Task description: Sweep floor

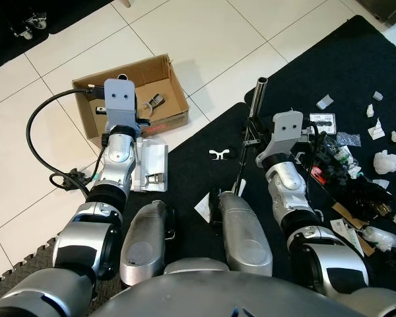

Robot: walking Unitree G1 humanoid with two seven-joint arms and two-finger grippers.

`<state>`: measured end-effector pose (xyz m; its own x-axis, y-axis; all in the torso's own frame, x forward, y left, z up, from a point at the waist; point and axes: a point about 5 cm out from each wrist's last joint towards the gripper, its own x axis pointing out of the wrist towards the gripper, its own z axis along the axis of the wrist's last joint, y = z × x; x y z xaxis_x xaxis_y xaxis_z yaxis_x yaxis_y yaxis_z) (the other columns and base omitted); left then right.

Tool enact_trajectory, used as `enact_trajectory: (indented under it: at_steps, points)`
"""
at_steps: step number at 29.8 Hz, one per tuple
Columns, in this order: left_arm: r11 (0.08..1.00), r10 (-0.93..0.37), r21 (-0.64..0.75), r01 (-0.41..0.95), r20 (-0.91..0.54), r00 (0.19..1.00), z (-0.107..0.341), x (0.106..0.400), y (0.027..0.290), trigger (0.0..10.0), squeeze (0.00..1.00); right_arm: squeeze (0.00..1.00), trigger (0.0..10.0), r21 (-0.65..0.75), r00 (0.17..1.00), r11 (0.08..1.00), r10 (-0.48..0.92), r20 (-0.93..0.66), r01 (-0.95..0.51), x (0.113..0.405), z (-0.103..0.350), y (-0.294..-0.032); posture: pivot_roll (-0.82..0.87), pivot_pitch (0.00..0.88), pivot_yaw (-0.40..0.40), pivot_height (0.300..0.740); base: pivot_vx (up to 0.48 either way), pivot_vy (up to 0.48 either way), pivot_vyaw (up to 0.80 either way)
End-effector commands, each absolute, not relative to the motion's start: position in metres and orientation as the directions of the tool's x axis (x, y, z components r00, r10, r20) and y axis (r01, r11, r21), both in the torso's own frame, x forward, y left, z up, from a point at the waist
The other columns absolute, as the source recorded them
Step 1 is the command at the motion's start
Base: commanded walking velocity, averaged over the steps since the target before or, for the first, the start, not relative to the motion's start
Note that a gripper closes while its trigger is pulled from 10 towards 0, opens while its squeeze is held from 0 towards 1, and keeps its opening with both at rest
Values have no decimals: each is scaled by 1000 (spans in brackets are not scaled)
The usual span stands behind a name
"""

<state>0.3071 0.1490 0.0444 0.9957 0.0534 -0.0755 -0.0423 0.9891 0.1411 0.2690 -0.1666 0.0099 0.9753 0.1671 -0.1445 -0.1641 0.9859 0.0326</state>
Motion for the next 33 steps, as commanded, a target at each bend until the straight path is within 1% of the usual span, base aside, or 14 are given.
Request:
enact_trajectory:
  at_steps: [1, 10, 20, 25, 28, 29, 33]
  points:
    - [989, 52, 138, -43, -66, 996, 44, 306, 146, 10000, 0, 0, 10000, 17, 972, 986, 166, -166, -166, 265, 6, -169, -20, 108, 4, 740, 0, 0, 0]
    - [988, 76, 132, -74, -8, 997, 60, 316, 151, 10000, 0, 0, 10000, 13, 971, 986, 168, -169, -168, 265, 5, -169, -20, 106, 2, 740, 0, 0, 0]
    - [981, 74, 173, -85, 66, 995, 78, 326, 155, 10000, 0, 0, 10000, 13, 971, 985, 169, -168, -169, 266, 5, -169, -23, 107, 4, 740, 0, 0, 0]
    - [967, 37, 247, -71, 140, 989, 89, 327, 154, 10000, 0, 0, 10000, 14, 971, 986, 166, -172, -166, 265, 4, -169, -23, 111, 5, 740, 0, 0, 0]
    - [963, 32, 261, -72, 153, 988, 90, 327, 153, 10000, 0, 0, 10000, 15, 971, 986, 166, -172, -166, 265, 4, -169, -20, 114, 4, 740, 0, 0, 0]
    - [947, 11, 312, -71, 189, 982, 94, 327, 152, 10000, 0, 0, 10000, 16, 971, 986, 168, -171, -168, 265, 4, -168, -20, 114, 4, 740, 0, 0, 0]
    - [927, -21, 371, -62, 216, 976, 98, 329, 150, 10000, 0, 0, 10000, 17, 970, 985, 172, -170, -171, 266, 5, -167, -18, 114, 3, 740, 0, 0, 0]
